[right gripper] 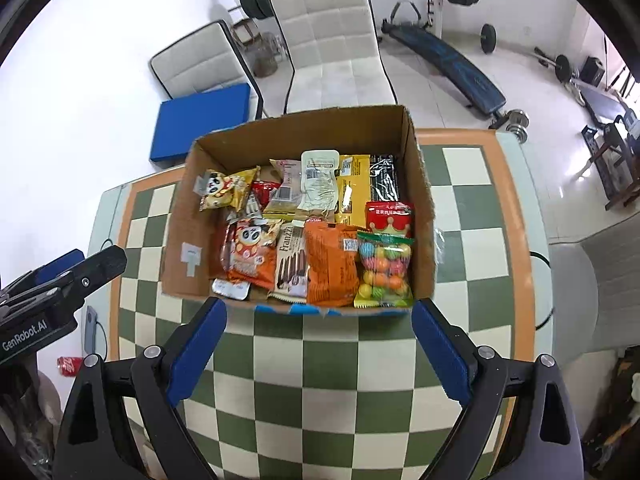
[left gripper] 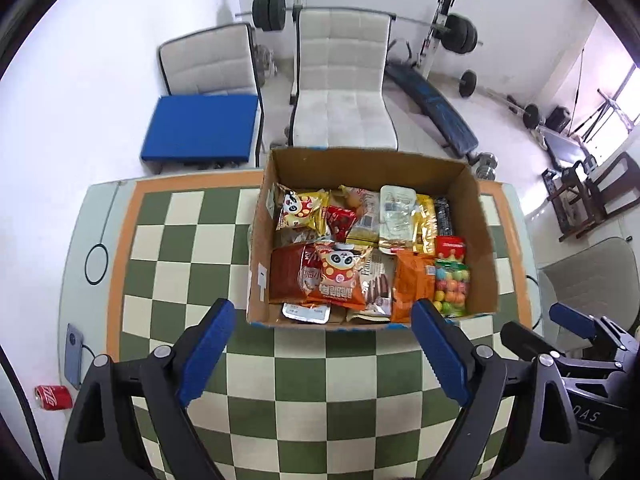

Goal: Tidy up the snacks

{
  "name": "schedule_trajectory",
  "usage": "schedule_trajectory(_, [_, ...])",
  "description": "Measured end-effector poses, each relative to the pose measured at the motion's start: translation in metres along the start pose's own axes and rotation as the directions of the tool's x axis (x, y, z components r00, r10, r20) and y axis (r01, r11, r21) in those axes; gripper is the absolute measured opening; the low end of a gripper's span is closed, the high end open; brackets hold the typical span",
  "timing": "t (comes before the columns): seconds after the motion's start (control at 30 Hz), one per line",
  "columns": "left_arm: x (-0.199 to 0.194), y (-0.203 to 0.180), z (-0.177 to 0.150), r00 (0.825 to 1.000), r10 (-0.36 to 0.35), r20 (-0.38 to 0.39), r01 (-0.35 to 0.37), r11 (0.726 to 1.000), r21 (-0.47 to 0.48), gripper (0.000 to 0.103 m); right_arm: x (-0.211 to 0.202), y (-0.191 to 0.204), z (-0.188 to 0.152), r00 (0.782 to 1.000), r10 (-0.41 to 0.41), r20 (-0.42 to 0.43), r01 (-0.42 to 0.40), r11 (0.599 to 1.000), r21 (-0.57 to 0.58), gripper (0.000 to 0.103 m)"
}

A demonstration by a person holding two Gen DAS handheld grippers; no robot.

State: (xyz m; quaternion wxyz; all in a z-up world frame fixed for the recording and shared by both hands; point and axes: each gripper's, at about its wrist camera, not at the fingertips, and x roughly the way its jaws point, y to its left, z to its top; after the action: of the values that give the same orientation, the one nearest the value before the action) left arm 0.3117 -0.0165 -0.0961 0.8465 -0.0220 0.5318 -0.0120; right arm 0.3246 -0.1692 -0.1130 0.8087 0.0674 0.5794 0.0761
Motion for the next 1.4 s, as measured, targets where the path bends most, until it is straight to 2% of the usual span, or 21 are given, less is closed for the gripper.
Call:
schedule_trajectory(0.07, [-0.017,-0.003,-0.008,0.999,0.026,0.033,-0.026,1.0,0.007,0.09,-0.016,0.001,-0.01,1.0,0.01,0.018,-0.01,1.0,-0.005,0.096])
schedule_trajectory(0.43, [-0.08,-0.014,-0.051,0.995,0.01,0.099,-0.01,1.0,0.003,0.09,-0.097,0.004,-0.057,0.992,0.021,0.125,-0.02,1.0,-0.012,0.096])
schedule_trajectory(0.83, [-0.135,-0.026,-0.08,0.988,0.01,0.157,-0.012,1.0,0.007,0.09,-0.181,0.015,-0.096,0.97,-0.017,0.242,0.034,0.997,-0.067,0.096])
schedule_trajectory(1.23, [-0.152,-0.021,-0.085,0.978,-0.013,0.207,0.019,0.999,-0.029,0.09,-0.209,0.022,-0.109,0.961,-0.018,0.276,0.045,0.995,-0.093,0.096])
schedule_trajectory(1.4, [-0.147,-0.016,-0.078,0.97,0.021,0.242,-0.008,0.999,-0.052,0.09,-0.206,0.021,-0.104,0.948,-0.046,0.315,0.075,0.994,-0.08,0.1])
